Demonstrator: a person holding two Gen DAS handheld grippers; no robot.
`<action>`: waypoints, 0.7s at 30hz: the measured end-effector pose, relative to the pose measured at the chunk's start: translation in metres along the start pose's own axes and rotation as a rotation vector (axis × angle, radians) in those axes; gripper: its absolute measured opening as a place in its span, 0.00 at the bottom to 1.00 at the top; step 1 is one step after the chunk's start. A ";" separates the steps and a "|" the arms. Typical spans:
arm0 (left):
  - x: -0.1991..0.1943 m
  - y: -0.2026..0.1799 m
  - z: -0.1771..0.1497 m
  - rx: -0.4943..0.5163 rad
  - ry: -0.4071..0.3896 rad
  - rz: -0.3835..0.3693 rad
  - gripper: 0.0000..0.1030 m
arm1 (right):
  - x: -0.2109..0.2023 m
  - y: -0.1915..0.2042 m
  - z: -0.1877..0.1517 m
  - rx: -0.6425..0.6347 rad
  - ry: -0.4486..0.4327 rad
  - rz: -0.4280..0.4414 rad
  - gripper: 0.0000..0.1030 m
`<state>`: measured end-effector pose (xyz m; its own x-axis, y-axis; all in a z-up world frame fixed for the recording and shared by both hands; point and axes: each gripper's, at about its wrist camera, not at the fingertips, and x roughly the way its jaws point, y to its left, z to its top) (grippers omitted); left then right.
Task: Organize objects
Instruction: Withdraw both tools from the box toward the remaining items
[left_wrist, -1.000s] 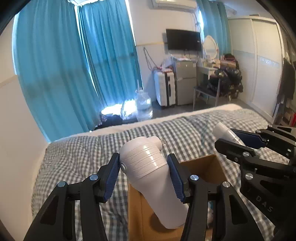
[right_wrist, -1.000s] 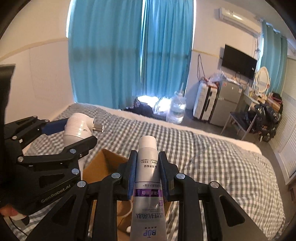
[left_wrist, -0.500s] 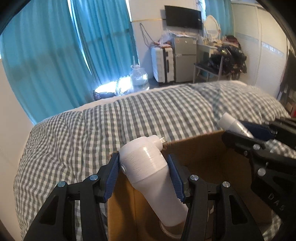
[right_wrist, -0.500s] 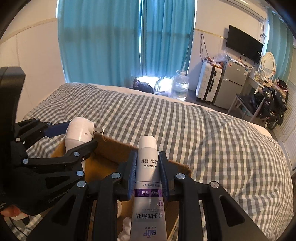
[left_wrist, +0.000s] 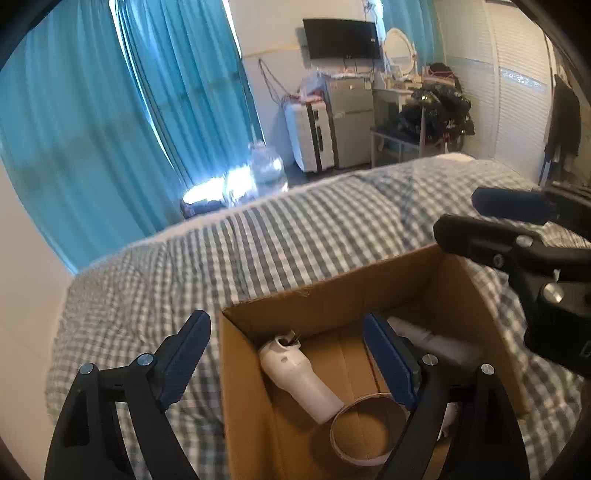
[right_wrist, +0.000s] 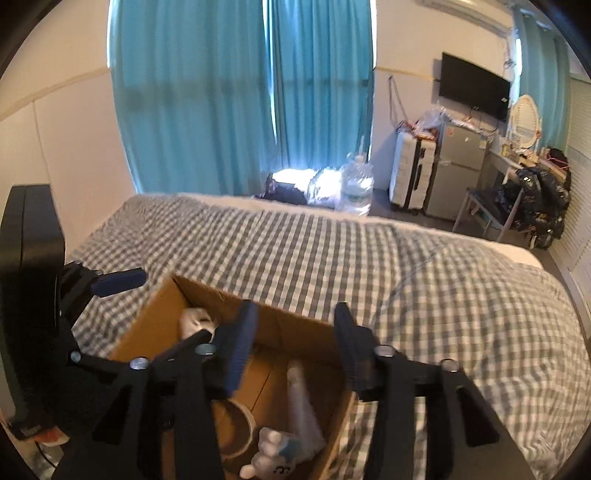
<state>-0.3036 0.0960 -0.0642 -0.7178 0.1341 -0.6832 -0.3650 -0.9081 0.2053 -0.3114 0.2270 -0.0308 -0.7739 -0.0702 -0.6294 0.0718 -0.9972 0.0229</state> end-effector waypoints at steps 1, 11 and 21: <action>-0.009 0.000 0.002 -0.001 -0.007 0.001 0.86 | -0.009 0.002 0.003 0.003 -0.010 -0.003 0.47; -0.142 0.013 0.012 -0.059 -0.139 0.019 0.97 | -0.169 0.011 0.021 0.001 -0.157 -0.073 0.71; -0.221 0.026 -0.029 -0.093 -0.181 0.027 1.00 | -0.263 0.042 -0.005 -0.048 -0.191 -0.065 0.77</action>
<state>-0.1373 0.0309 0.0714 -0.8248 0.1707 -0.5391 -0.2940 -0.9438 0.1509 -0.1019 0.2037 0.1319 -0.8826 -0.0146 -0.4698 0.0445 -0.9976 -0.0527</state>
